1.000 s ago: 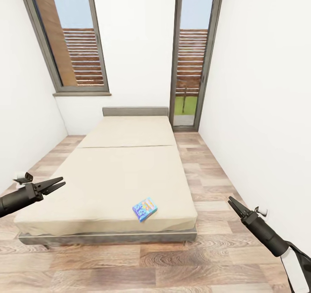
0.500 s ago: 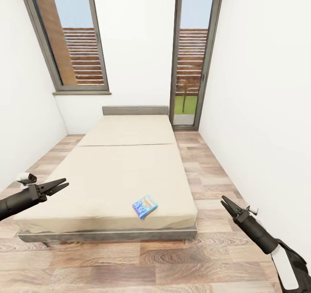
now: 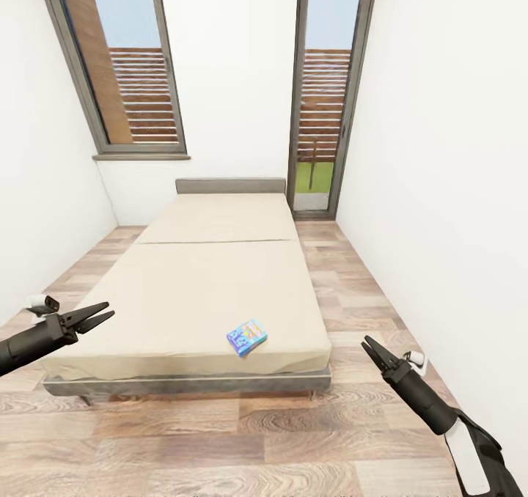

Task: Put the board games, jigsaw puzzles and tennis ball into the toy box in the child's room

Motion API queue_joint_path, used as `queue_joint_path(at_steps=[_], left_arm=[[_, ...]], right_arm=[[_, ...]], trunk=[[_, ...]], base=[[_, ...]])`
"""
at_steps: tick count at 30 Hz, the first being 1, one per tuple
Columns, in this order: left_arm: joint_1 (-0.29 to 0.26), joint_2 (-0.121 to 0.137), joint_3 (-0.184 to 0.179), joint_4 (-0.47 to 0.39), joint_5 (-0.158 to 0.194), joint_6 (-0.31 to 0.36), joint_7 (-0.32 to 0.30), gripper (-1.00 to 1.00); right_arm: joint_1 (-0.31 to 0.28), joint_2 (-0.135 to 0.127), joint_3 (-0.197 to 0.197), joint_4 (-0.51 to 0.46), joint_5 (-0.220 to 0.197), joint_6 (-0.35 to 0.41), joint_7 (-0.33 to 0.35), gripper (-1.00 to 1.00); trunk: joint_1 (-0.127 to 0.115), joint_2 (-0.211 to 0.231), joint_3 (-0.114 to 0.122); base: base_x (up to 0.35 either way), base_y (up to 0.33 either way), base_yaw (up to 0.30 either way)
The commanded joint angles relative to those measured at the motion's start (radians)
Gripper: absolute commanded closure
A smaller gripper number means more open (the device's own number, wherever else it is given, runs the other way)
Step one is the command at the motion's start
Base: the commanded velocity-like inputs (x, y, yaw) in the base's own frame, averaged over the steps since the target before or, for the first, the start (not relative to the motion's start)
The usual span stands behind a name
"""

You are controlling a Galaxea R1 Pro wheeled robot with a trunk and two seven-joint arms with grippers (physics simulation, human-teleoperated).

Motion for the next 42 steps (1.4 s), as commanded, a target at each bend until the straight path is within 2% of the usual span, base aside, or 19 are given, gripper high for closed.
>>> queue_joint_path(at_steps=[1, 18, 25, 28, 29, 35, 40, 42], left_arm=[[-0.001, 0.000, 0.000, 0.000, 0.000, 0.011, -0.004, -1.00], [-0.001, -0.001, -0.001, 0.004, -0.005, 0.010, 0.008, -1.00], [-0.001, -0.001, -0.002, 0.006, -0.011, 0.011, 0.021, -1.00], [-0.001, -0.001, -0.003, 0.006, -0.011, 0.012, 0.046, -1.00], [-0.004, -0.001, -0.003, 0.006, -0.011, 0.014, 0.102, -1.00], [-0.007, 0.000, -0.002, 0.005, -0.011, 0.015, 0.145, -1.00], [-0.008, 0.001, -0.003, 0.005, -0.009, 0.017, 0.153, -1.00], [-0.008, 0.002, -0.003, 0.004, -0.009, 0.018, 0.154, -1.00]], right_arm=[[-0.001, 0.000, 0.000, 0.000, -0.005, 0.008, 0.002, -1.00], [-0.001, 0.000, 0.001, 0.000, -0.002, 0.008, 0.001, -1.00], [-0.001, 0.000, 0.001, 0.000, 0.001, 0.008, 0.001, -1.00], [-0.001, 0.000, 0.001, 0.000, 0.001, 0.008, 0.000, -1.00], [-0.001, 0.000, 0.005, 0.000, 0.001, 0.009, 0.000, -1.00], [-0.001, 0.000, 0.018, 0.000, 0.001, 0.008, -0.008, -1.00], [-0.001, 0.000, 0.022, 0.001, -0.001, 0.009, -0.061, -1.00], [-0.001, 0.000, 0.023, 0.001, -0.001, 0.009, -0.081, -1.00]], trunk=[[0.000, 0.000, -0.001], [0.000, 0.000, -0.001], [0.027, -0.049, -0.023], [0.038, -0.070, -0.032], [0.042, -0.077, -0.035], [0.065, -0.119, -0.054], [0.084, -0.154, -0.070], [0.084, -0.154, -0.070]], base=[[-0.145, 0.000, 0.000], [-0.058, 0.000, 0.000], [0.000, 0.000, 0.000], [0.000, 0.000, 0.000], [0.000, 0.000, 0.000], [0.000, 0.000, 0.000], [0.000, 0.000, 0.000], [0.000, 0.000, 0.000]])
